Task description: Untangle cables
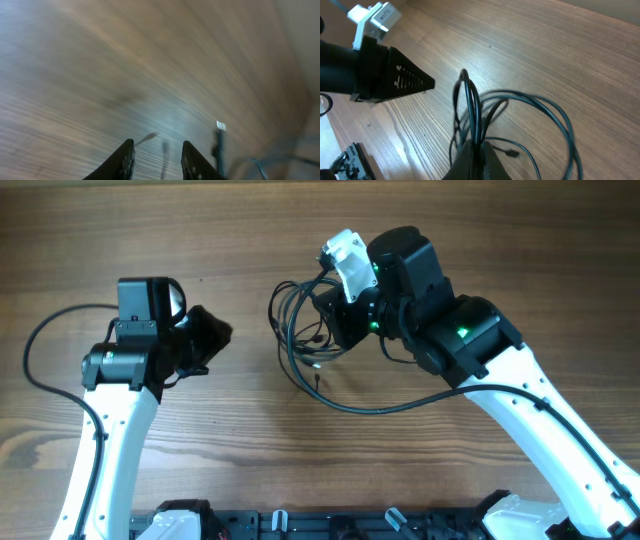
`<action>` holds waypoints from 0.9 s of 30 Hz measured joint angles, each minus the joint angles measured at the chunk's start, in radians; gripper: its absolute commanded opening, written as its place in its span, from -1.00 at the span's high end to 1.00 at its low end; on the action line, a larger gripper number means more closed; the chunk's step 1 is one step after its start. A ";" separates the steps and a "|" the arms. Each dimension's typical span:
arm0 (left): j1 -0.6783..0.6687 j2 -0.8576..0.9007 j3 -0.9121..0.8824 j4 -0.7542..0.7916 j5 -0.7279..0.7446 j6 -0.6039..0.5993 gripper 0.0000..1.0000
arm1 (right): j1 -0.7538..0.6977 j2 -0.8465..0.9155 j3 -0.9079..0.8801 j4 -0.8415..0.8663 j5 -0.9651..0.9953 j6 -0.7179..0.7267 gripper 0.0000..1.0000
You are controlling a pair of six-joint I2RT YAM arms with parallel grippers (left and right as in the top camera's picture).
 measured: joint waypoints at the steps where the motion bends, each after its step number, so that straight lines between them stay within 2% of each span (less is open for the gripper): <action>1: 0.000 0.000 0.000 0.016 0.061 0.053 0.38 | 0.000 0.000 0.000 0.001 -0.003 -0.005 0.92; 3: 0.001 0.000 0.001 0.065 0.199 0.161 0.32 | 0.000 0.000 0.000 0.005 -0.018 -0.014 0.92; 7: 0.001 0.000 0.001 0.079 0.359 0.309 0.14 | -0.001 0.000 0.000 0.024 -0.119 -0.086 0.91; 10: 0.001 0.000 0.001 0.079 0.417 0.360 0.12 | -0.001 0.000 0.000 0.094 -0.175 -0.116 0.91; 14: 0.001 0.000 0.002 0.068 0.447 0.393 0.11 | -0.002 0.000 0.000 0.249 -0.205 -0.063 0.91; 20: 0.001 0.000 0.002 0.058 0.467 0.410 0.10 | -0.004 0.000 0.000 0.391 -0.396 -0.048 0.91; 22: 0.001 0.000 0.002 0.057 0.468 0.410 0.10 | -0.005 0.000 0.000 0.367 -0.368 -0.024 0.92; 27: 0.001 0.000 0.002 0.048 0.468 0.411 0.07 | -0.021 -0.001 0.000 0.212 -0.023 0.098 0.91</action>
